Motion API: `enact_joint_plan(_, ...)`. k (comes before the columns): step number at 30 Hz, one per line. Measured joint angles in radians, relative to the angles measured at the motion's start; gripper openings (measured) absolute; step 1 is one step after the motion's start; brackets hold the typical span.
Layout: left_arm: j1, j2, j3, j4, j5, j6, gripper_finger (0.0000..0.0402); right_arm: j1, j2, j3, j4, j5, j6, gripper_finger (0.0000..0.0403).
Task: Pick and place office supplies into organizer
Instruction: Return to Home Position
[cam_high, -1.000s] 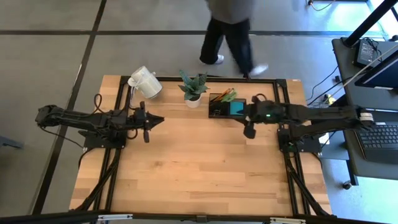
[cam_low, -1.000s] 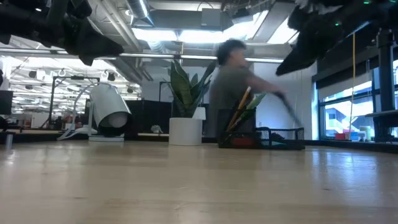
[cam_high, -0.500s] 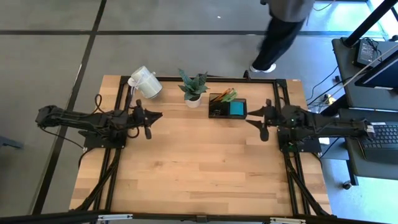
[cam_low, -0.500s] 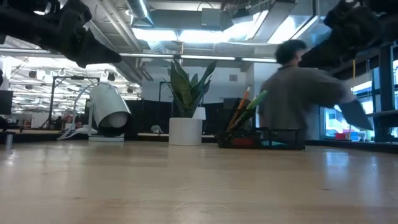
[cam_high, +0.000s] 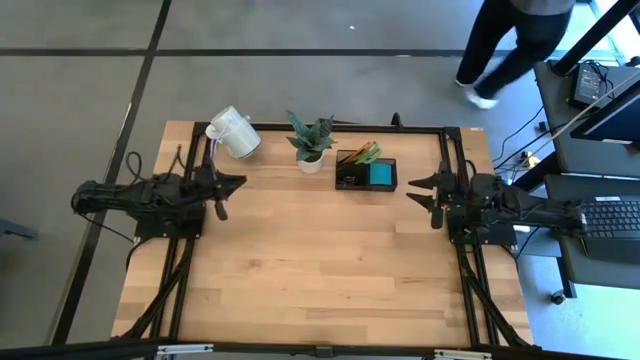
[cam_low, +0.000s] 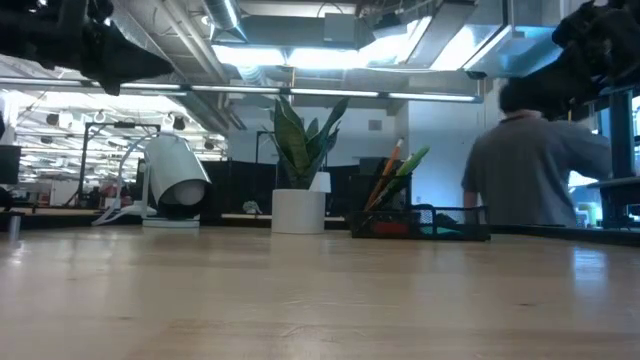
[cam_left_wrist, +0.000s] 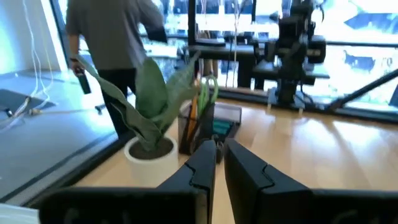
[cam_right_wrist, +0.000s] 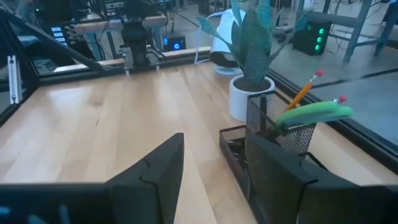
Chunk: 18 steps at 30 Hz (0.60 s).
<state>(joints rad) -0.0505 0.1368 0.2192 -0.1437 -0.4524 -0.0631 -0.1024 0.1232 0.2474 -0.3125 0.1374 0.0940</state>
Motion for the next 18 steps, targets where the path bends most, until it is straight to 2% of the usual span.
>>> enact_joint_plan(5, 0.002, -0.104, 0.000, -0.042, -0.034, 0.039, 0.0026, 0.000, -0.055, 0.000, -0.004, 0.000, -0.021, 0.0175)
enact_joint_plan(12, 0.069, -0.135, 0.000, -0.071, -0.191, 0.050, 0.0026, 0.000, -0.076, 0.000, 0.010, 0.041, -0.082, 0.0175)
enact_joint_plan(18, 0.165, -0.127, -0.001, -0.066, -0.047, 0.038, 0.0026, 0.000, -0.076, 0.000, 0.010, 0.074, -0.103, 0.0175)
